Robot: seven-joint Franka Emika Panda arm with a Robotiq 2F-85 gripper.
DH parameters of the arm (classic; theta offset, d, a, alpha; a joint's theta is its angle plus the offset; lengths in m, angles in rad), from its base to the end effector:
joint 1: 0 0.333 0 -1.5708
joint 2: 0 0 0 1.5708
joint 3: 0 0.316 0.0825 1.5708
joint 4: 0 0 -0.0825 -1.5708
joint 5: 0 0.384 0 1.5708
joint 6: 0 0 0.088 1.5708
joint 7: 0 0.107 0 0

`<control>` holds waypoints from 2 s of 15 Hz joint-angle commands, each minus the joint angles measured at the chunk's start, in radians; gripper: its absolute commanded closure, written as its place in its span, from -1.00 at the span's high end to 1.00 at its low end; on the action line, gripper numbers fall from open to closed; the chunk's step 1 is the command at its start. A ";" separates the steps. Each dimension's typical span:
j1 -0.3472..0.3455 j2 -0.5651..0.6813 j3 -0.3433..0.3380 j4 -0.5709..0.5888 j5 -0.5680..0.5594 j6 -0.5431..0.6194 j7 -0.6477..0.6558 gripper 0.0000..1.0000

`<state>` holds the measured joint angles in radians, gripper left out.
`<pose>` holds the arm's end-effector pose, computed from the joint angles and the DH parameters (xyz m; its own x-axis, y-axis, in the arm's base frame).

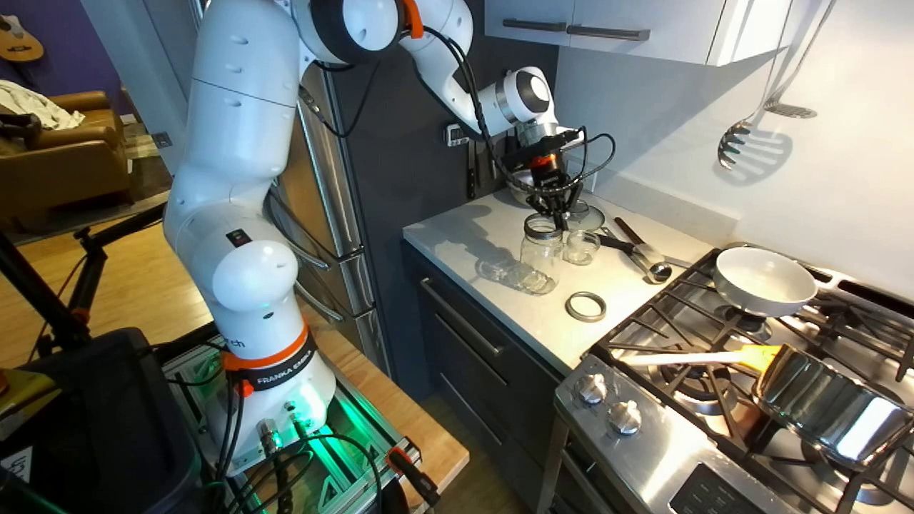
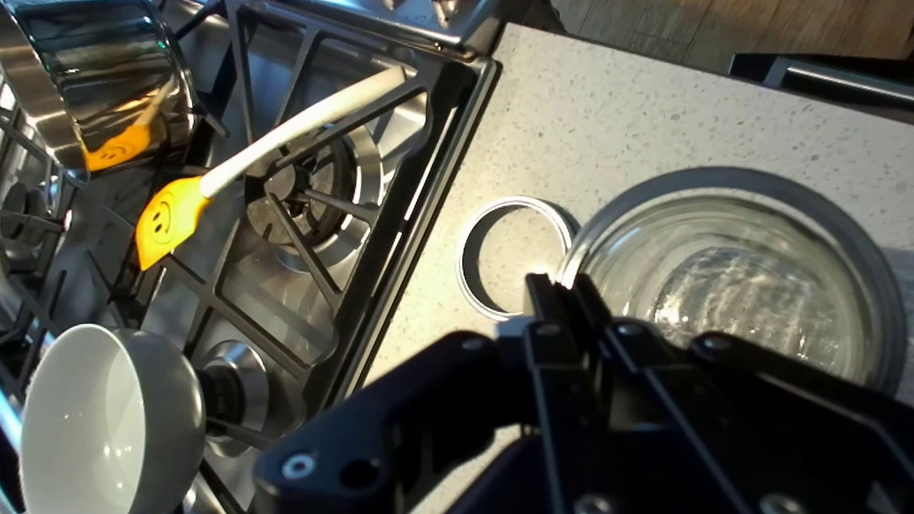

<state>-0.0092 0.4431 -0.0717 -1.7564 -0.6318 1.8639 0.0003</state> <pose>0.6206 -0.0924 0.3081 0.9211 0.0910 -0.3784 0.2871 -0.8154 0.5027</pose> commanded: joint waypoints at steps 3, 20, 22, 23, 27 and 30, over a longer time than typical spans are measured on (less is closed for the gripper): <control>-0.011 0.017 0.001 0.025 0.033 -0.014 -0.034 -0.96; -0.005 0.023 0.002 0.042 0.025 -0.019 -0.063 -0.96; -0.004 0.027 0.000 0.046 0.024 -0.022 -0.061 -0.96; -0.004 0.029 0.001 0.045 0.024 -0.021 -0.061 -0.96; -0.002 0.038 0.001 0.046 0.023 -0.023 -0.060 -0.96; -0.001 0.039 0.000 0.048 0.020 -0.023 -0.056 -0.96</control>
<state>-0.0113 0.4606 -0.0714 -1.7262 -0.6214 1.8516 -0.0588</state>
